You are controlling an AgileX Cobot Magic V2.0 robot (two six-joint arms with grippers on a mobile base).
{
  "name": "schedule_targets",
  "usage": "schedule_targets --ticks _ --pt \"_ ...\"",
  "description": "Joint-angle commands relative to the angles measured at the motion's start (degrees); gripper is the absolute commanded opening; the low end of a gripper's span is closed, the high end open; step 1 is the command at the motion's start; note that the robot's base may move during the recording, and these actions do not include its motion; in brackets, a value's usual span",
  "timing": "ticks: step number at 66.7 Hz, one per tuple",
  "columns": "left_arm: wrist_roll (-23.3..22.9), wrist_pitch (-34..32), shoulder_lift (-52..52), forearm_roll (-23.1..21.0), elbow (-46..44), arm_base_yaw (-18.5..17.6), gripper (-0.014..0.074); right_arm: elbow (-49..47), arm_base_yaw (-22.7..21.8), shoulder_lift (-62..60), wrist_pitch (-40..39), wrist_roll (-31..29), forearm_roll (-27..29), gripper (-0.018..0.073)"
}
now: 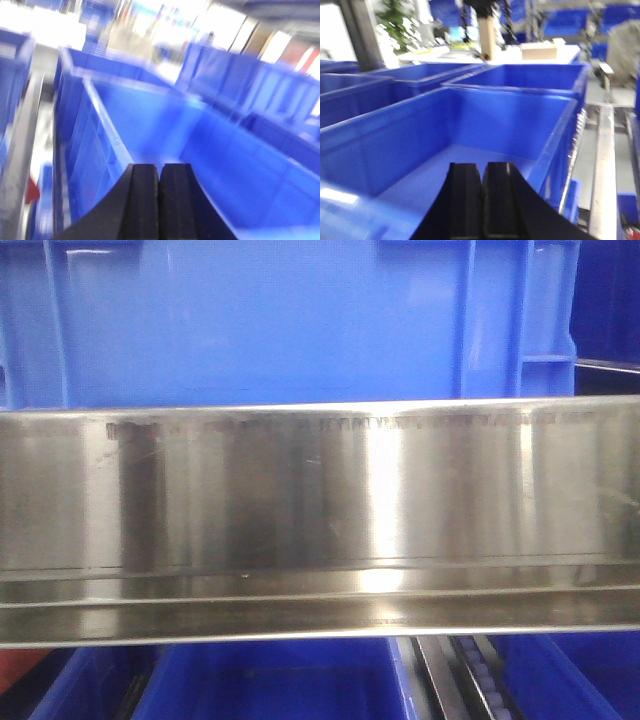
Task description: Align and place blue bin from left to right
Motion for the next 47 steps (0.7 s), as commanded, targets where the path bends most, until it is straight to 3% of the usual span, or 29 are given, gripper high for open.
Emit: schedule_targets --ticks 1,47 --pt "0.12 -2.21 -2.63 0.69 1.95 -0.28 -0.0111 2.85 0.13 -3.83 -2.29 -0.90 -0.91 -0.0165" --pt "0.12 -2.22 -4.18 0.82 2.30 -0.28 -0.0111 3.88 -0.11 -9.26 -2.74 -0.90 -1.34 -0.0165"
